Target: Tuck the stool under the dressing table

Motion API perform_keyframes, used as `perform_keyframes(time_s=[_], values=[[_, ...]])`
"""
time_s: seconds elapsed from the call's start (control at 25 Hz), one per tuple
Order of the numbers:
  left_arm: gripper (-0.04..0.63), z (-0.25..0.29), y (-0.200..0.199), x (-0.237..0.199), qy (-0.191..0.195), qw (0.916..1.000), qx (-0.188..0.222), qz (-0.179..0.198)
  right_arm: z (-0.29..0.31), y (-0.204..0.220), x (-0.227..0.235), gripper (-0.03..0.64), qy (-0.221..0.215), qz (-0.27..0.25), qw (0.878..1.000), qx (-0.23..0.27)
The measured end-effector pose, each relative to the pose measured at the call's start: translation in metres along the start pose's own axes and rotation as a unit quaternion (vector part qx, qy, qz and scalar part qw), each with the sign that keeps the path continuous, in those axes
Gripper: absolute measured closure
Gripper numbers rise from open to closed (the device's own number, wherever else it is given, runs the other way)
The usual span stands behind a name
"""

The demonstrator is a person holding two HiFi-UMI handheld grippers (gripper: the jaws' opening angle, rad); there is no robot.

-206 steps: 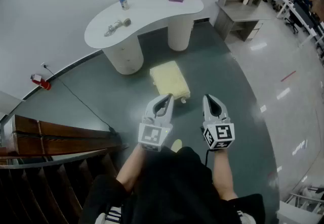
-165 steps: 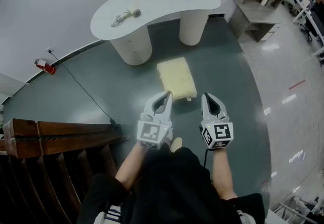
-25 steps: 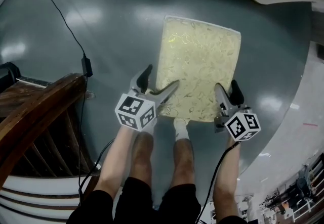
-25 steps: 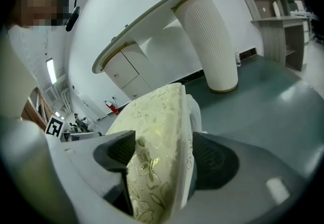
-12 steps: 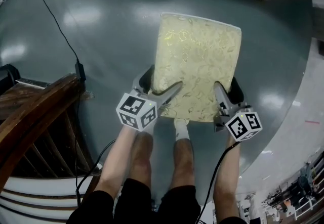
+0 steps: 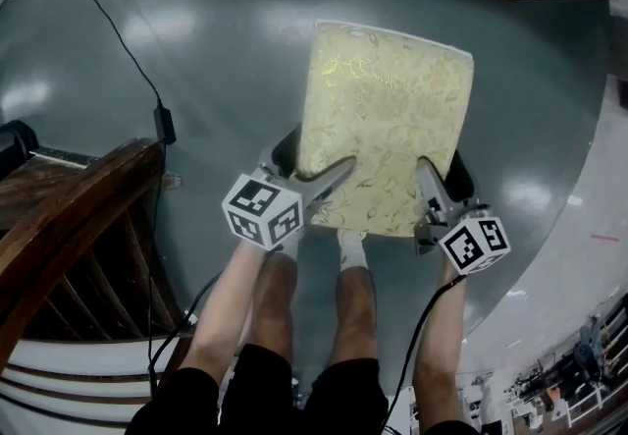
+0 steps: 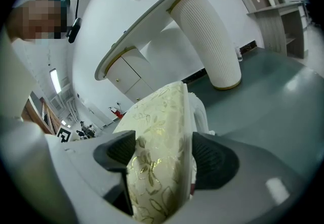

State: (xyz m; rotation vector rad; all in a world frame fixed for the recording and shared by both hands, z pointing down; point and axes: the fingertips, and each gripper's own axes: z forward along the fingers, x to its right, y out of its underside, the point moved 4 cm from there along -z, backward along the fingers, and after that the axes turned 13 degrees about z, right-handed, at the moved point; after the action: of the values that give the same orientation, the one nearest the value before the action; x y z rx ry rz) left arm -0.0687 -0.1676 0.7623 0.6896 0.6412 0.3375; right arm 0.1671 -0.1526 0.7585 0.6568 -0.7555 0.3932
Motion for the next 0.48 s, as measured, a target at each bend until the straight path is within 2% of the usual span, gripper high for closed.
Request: perform_keyframes(time_s=[0.48], values=[[0.129, 0.0006, -0.0016, -0.0011, -0.015, 0.9997, 0.001, -0.018, 0.0025, -0.0003, 0.0007, 0.274, -0.005, 0.011, 1.0, -0.007]])
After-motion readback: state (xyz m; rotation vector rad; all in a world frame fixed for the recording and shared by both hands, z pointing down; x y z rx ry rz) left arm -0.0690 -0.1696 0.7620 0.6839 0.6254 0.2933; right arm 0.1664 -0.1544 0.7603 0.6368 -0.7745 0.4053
